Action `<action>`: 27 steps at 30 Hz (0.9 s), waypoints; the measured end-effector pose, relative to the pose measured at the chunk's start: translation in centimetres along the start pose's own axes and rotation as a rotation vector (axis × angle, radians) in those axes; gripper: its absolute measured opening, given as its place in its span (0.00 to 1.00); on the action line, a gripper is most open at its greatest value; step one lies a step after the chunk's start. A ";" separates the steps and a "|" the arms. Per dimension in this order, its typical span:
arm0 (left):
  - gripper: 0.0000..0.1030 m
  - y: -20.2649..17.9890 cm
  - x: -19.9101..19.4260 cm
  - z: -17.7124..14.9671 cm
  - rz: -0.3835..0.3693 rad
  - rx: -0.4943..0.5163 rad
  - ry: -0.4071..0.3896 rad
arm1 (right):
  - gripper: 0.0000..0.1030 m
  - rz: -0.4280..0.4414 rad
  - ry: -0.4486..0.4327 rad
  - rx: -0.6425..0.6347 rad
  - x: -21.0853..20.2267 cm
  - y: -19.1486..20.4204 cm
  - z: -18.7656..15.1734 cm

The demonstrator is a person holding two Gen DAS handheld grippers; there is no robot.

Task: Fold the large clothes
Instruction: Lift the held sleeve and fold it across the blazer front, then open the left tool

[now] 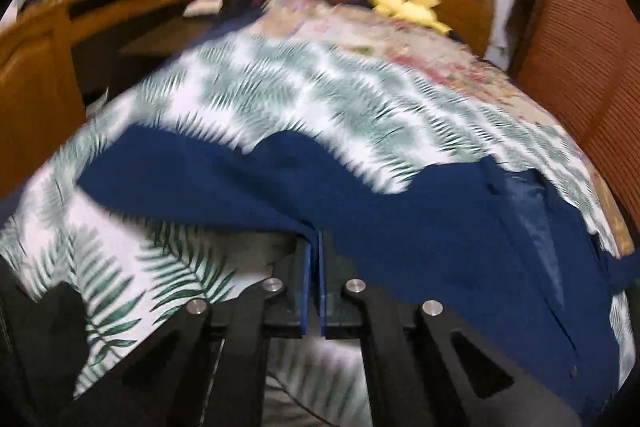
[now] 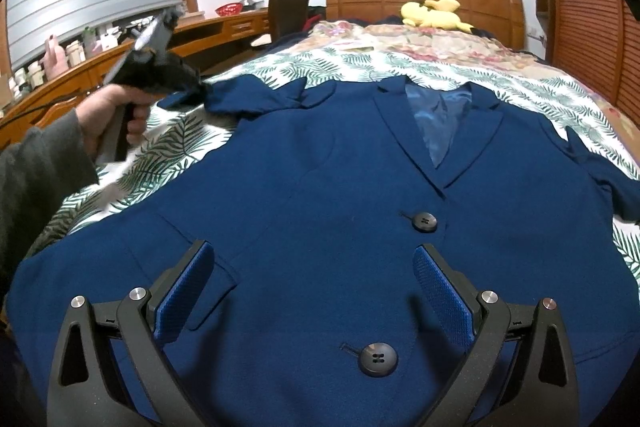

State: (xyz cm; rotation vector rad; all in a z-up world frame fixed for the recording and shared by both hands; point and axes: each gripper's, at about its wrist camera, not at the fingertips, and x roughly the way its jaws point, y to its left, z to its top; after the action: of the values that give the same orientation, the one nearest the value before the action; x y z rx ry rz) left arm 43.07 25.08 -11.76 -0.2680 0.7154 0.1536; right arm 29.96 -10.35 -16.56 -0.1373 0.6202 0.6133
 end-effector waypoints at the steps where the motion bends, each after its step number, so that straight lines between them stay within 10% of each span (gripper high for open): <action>1: 0.00 -1.1 -1.2 0.2 -0.015 0.025 -0.017 | 0.98 -0.001 -0.001 -0.001 0.1 0.0 0.1; 12: 0.02 -10.3 -9.9 -2.7 -0.052 0.336 0.004 | 0.98 -0.020 -0.005 -0.006 0.0 0.2 0.1; 27: 0.35 -0.9 -9.5 -6.0 -0.033 0.170 0.086 | 0.98 -0.031 0.005 -0.012 0.2 0.3 0.0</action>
State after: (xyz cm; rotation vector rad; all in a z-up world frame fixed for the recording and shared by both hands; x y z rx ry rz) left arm 32.47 22.01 -9.58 -0.1244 0.8046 0.0495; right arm 29.96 -10.03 -16.65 -0.1600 0.6185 0.5867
